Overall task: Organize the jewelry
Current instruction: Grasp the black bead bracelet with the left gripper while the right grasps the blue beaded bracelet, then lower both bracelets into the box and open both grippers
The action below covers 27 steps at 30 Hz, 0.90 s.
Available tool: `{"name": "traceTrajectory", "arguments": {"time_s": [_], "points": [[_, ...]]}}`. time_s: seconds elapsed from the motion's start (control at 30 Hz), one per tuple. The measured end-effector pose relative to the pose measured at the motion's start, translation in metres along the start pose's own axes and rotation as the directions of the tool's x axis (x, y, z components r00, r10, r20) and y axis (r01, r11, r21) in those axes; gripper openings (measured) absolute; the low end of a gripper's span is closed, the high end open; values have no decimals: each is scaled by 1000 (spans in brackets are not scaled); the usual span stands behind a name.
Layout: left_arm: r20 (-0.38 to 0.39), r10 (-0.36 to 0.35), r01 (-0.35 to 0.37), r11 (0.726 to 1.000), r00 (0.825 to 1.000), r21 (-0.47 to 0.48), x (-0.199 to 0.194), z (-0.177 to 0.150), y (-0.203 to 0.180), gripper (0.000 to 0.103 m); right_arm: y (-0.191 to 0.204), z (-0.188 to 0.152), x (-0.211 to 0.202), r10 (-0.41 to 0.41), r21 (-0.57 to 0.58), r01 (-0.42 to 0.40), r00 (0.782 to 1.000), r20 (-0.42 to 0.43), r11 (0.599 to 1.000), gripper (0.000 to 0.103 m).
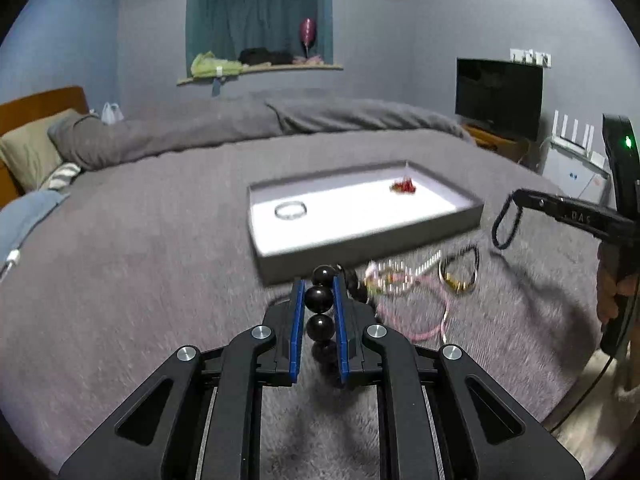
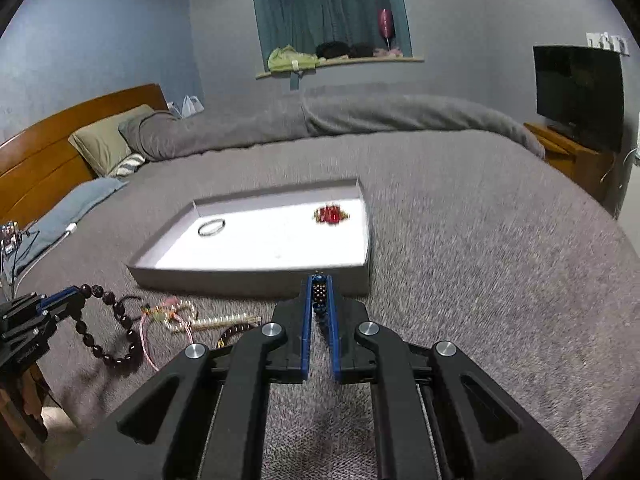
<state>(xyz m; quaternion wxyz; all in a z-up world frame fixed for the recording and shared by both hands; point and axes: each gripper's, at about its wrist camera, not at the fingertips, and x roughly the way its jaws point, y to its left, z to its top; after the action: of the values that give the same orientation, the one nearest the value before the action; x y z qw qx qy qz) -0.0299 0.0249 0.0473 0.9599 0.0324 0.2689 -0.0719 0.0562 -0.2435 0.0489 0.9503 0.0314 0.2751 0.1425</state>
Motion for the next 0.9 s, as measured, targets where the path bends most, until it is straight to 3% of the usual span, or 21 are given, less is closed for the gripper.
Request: {"name": "traceTrajectory", "arguments": {"time_s": [0.27, 0.5, 0.7, 0.9], "points": [[79, 19, -19, 1000, 997, -1, -3, 53, 6, 15, -6, 40, -6, -29, 20, 28, 997, 72, 999, 7], [115, -18, 23, 999, 993, -40, 30, 103, 6, 15, -2, 75, 6, -23, 33, 19, 991, 129, 999, 7], [62, -42, 45, 998, 997, -45, 77, 102, -7, 15, -4, 81, 37, 2, 52, -7, 994, 106, 999, 7], [6, -110, 110, 994, 994, -29, 112, 86, -8, 15, 6, 65, 79, 65, 4, -65, 998, 11, 998, 7]]}}
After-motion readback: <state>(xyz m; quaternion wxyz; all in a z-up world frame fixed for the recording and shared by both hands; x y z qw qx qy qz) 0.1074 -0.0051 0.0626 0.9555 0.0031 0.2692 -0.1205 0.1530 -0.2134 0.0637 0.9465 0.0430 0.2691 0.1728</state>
